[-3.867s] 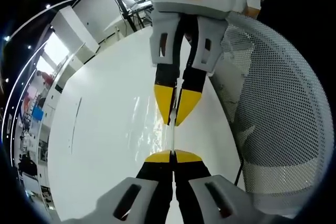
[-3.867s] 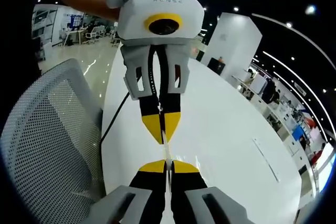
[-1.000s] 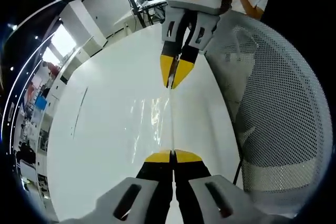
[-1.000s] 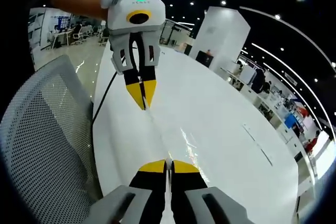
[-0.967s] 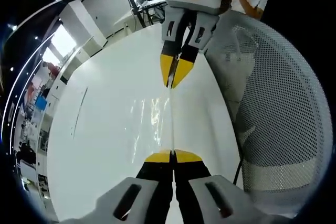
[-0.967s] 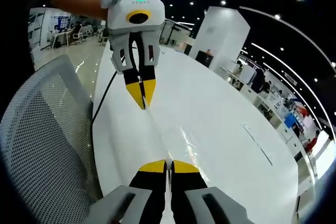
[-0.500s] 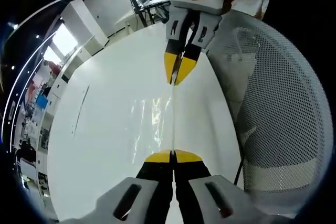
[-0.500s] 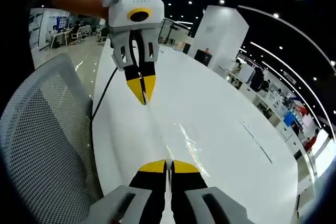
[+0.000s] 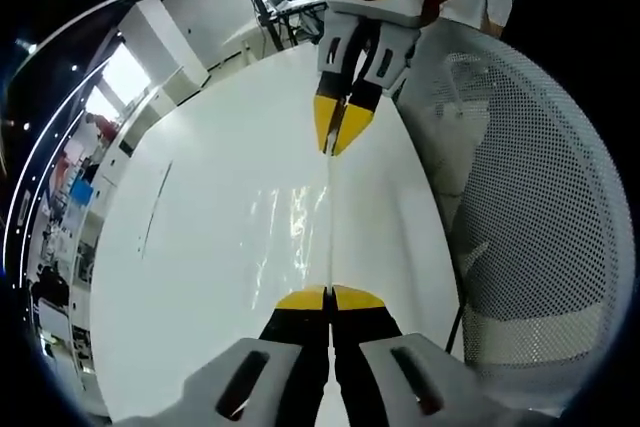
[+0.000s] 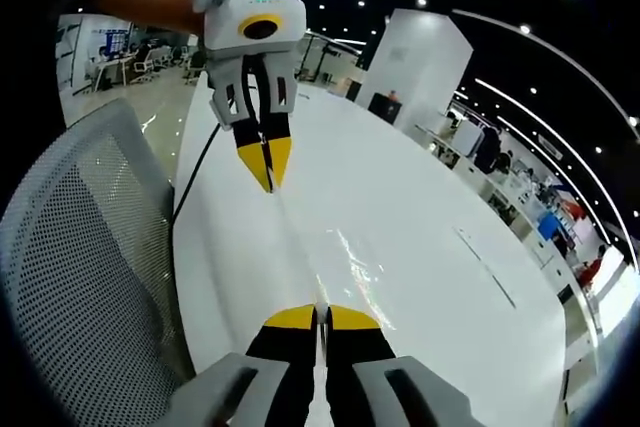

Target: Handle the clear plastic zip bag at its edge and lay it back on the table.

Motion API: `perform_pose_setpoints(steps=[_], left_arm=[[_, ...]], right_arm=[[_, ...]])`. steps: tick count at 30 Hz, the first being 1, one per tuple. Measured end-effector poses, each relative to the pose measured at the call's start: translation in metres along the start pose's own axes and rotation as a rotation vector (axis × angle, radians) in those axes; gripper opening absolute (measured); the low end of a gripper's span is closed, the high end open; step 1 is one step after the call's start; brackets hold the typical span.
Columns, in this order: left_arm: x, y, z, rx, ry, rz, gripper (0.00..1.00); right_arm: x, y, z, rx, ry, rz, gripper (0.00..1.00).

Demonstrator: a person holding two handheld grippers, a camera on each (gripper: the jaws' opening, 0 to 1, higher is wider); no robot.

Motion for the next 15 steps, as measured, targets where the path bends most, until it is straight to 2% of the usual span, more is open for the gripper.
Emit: perform_pose_setpoints(steps=[15], left_arm=[[0.001, -0.0028, 0.0001, -0.014, -0.016, -0.002, 0.0]], right_arm=[[0.0017, -0.0024, 0.0013, 0.002, 0.004, 0.0, 0.0]])
Point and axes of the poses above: the point that each gripper's makers call its tool centre point, and the gripper's own axes: y roughly forward along the fingers, z roughly to its right, x roughly out of its underside, the point moved 3 cm from there along -y, roughly backward along the fingers, and after that the axes turned 15 degrees about y, right-handed, at the moved point
